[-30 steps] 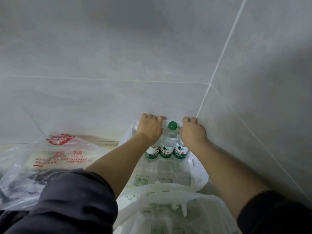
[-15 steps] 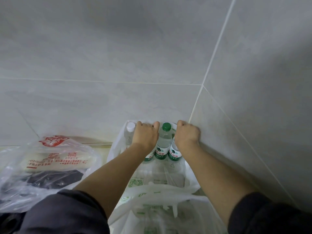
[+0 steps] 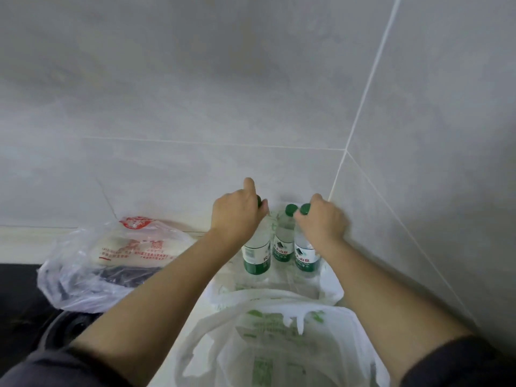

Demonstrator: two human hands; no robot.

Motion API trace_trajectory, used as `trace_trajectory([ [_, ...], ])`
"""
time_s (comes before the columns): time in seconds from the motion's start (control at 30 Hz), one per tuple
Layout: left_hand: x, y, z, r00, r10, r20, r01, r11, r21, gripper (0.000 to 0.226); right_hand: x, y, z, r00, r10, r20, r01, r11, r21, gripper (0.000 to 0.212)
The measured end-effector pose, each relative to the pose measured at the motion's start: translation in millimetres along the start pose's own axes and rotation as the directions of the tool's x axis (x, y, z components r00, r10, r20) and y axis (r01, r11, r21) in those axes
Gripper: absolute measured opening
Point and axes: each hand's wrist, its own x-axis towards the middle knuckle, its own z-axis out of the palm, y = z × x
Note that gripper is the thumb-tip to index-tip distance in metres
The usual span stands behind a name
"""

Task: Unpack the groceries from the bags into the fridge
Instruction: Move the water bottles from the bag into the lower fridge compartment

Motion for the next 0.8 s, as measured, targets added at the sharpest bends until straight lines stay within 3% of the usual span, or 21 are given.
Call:
trace_trajectory([
  [0.1, -15, -9, -51, 0.986, -0.129, -0.107, 0.114, 0.984, -0.139, 0.030, 1, -29, -46, 0.997, 0.012, -0.080, 0.004, 0.980, 0.198, 0.029],
  [0.23, -42, -18, -110, 0.942, -0.232, -0.244, 0.156, 0.943, -0.295, 0.027, -20, -73, -110, 0.975, -0.099, -0.201, 0.169, 0.915, 0.368, 0.020],
  [0.43, -103, -42, -182, 0.834, -0.341, -0.433, 0.202, 0.920, -0.336, 0.022, -78, -124, -173, 0.887, -0.241, -0.395, 0.433, 0.732, 0.526, 0.038],
  [0.6, -166, -59, -211, 0.804, -0.360, -0.473, 0.268, 0.930, -0.253, 0.027, -143, -152, -182, 0.839, -0.403, -0.366, 0.544, 0.595, 0.591, 0.038],
  [0.8, -251, -87, -196, 0.801, -0.462, -0.382, 0.408, 0.887, -0.217, 0.029, -212, -168, -141, 0.792, -0.555, -0.254, 0.569, 0.521, 0.636, 0.038],
])
